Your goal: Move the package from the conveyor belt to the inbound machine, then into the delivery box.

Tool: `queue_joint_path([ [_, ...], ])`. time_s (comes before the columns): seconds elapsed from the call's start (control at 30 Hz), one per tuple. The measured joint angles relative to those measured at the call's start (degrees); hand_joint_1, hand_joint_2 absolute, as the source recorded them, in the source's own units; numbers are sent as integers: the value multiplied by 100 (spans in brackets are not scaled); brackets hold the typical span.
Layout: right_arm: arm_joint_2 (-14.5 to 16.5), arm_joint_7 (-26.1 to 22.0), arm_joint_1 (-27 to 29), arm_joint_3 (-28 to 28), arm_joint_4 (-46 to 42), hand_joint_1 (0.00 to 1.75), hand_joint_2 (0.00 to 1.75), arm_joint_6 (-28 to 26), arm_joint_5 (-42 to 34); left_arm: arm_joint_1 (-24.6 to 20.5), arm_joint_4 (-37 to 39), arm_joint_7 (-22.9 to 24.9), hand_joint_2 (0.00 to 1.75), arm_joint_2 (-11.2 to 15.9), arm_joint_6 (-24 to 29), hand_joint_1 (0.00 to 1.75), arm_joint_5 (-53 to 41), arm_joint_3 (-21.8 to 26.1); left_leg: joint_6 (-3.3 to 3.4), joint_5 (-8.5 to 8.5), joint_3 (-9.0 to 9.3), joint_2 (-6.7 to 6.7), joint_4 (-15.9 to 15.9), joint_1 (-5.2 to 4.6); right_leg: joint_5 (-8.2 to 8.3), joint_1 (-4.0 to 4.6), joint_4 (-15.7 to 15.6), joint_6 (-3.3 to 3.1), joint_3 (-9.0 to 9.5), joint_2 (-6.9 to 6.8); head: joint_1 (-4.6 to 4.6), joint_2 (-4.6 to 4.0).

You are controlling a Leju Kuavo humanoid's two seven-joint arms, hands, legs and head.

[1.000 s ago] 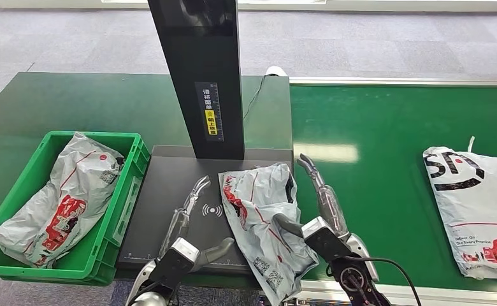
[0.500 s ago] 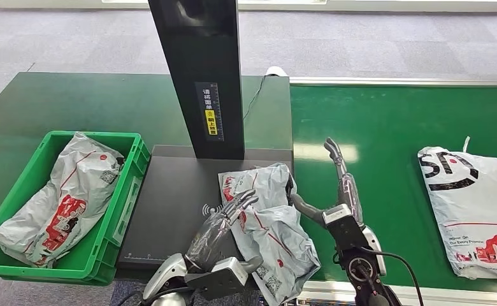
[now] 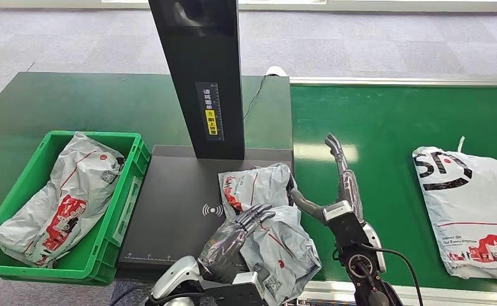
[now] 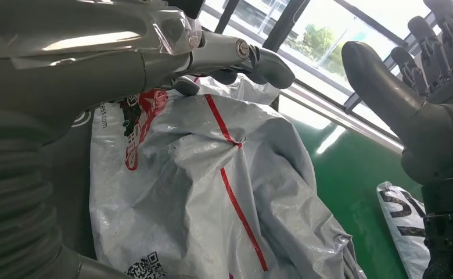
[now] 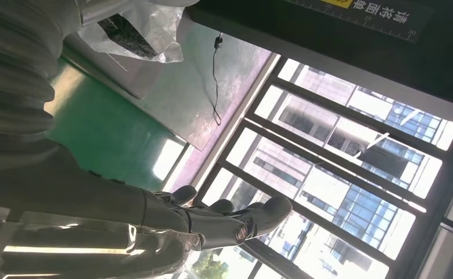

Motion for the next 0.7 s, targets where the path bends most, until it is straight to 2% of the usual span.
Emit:
queue_joint_path([
  [0.23,59,104,-20,-26,-1,0,175,-33,42,-256,475,544,175,-73,-303,0,-619,-230,0,1,1,-2,0,0,0,0,0,0,1,0,0,0],
  [0.37,114,152,-20,-40,-2,0,175,-32,123,-400,976,1026,175,-198,-101,1,-1174,-332,0,1,1,0,0,0,0,0,0,0,1,0,1,0],
  [0.5,130,182,-32,-56,9,0,175,3,165,-447,1343,1345,175,-340,-98,171,-1445,-329,1,0,5,-5,-1,0,0,0,0,0,14,-2,1,0],
  [0.7,152,204,-97,-70,75,0,175,33,170,-504,1548,1427,175,-476,-342,175,-1607,-175,7,-2,29,-9,-2,0,0,-1,-1,1,50,-4,1,0],
])
